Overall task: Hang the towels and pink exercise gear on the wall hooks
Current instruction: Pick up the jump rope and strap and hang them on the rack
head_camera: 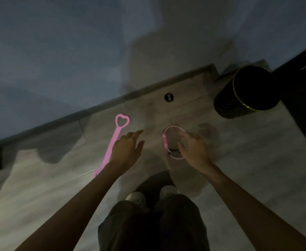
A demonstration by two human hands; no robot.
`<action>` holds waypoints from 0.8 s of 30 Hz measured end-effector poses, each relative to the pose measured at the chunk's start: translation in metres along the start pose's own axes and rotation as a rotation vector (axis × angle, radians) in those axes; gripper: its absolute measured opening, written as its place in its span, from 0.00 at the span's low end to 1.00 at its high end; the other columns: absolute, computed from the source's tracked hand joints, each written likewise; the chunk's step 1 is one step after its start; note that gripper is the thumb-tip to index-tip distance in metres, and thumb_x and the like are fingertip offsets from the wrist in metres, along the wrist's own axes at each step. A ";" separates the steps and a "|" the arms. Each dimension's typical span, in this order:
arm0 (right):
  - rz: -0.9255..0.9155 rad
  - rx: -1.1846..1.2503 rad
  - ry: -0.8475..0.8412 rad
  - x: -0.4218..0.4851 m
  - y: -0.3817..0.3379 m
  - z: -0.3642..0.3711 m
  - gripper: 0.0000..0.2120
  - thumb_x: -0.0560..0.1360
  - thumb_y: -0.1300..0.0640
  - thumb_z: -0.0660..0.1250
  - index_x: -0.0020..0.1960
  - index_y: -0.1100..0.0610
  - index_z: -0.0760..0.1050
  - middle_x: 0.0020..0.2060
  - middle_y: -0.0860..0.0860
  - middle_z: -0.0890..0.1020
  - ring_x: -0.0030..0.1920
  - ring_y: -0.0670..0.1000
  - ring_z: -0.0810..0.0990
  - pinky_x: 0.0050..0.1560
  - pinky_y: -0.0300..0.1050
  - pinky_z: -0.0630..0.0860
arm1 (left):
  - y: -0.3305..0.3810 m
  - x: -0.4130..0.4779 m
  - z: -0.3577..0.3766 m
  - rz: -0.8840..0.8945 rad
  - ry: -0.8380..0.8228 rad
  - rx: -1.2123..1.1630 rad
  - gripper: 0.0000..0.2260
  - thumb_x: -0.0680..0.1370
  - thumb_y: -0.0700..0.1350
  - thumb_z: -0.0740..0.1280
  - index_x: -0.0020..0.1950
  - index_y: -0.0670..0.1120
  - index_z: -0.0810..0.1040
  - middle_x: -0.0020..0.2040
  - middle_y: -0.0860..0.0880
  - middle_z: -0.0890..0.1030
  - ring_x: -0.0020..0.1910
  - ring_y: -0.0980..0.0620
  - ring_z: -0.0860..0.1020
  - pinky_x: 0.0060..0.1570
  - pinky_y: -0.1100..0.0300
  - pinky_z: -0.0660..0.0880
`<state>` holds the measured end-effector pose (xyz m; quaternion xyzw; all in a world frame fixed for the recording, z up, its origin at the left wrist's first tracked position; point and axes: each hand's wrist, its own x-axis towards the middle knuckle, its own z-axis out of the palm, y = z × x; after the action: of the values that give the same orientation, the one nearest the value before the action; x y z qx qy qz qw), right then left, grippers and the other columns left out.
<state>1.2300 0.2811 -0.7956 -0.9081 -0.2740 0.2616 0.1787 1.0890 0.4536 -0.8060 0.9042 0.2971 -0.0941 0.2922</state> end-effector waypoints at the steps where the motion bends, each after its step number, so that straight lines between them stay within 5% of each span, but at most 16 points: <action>1: 0.008 0.003 -0.017 0.014 0.013 0.020 0.17 0.75 0.56 0.65 0.64 0.56 0.73 0.59 0.55 0.79 0.59 0.55 0.77 0.58 0.52 0.76 | -0.011 0.015 0.025 0.001 -0.009 -0.006 0.19 0.80 0.51 0.60 0.71 0.52 0.67 0.63 0.47 0.77 0.55 0.49 0.78 0.56 0.53 0.74; 5: 0.043 -0.014 -0.068 0.074 0.066 0.102 0.13 0.77 0.57 0.63 0.59 0.59 0.74 0.55 0.56 0.80 0.56 0.56 0.78 0.61 0.52 0.72 | -0.051 0.080 0.119 0.038 -0.046 -0.023 0.19 0.80 0.49 0.60 0.71 0.51 0.67 0.66 0.46 0.74 0.61 0.48 0.75 0.61 0.50 0.73; 8: 0.077 0.002 -0.061 0.110 0.098 0.159 0.09 0.78 0.55 0.62 0.53 0.60 0.73 0.45 0.51 0.77 0.46 0.49 0.75 0.51 0.41 0.70 | -0.078 0.126 0.179 0.114 -0.032 -0.015 0.18 0.81 0.48 0.59 0.70 0.50 0.68 0.66 0.46 0.74 0.60 0.47 0.75 0.60 0.50 0.73; 11: 0.083 0.016 -0.026 0.145 0.125 0.214 0.11 0.79 0.50 0.60 0.49 0.58 0.73 0.43 0.54 0.79 0.46 0.54 0.77 0.48 0.46 0.72 | -0.106 0.164 0.225 0.155 -0.009 -0.007 0.17 0.80 0.48 0.59 0.70 0.50 0.68 0.63 0.45 0.75 0.57 0.46 0.76 0.55 0.51 0.75; 17: 0.048 -0.127 -0.062 0.183 0.157 0.283 0.25 0.70 0.49 0.69 0.64 0.54 0.67 0.57 0.54 0.77 0.57 0.57 0.76 0.56 0.54 0.75 | -0.165 0.197 0.267 0.116 0.135 0.014 0.17 0.79 0.46 0.61 0.68 0.45 0.68 0.66 0.44 0.72 0.59 0.47 0.74 0.55 0.56 0.73; 24: -0.217 0.039 0.023 0.193 0.121 0.290 0.21 0.74 0.55 0.67 0.66 0.54 0.69 0.56 0.51 0.77 0.55 0.49 0.74 0.54 0.40 0.69 | -0.229 0.219 0.262 -0.170 0.411 0.070 0.21 0.79 0.42 0.62 0.71 0.44 0.64 0.70 0.40 0.67 0.67 0.40 0.66 0.65 0.44 0.67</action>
<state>1.2499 0.3527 -1.1567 -0.8724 -0.3636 0.2355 0.2266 1.1305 0.5560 -1.2023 0.8857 0.4219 0.0578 0.1849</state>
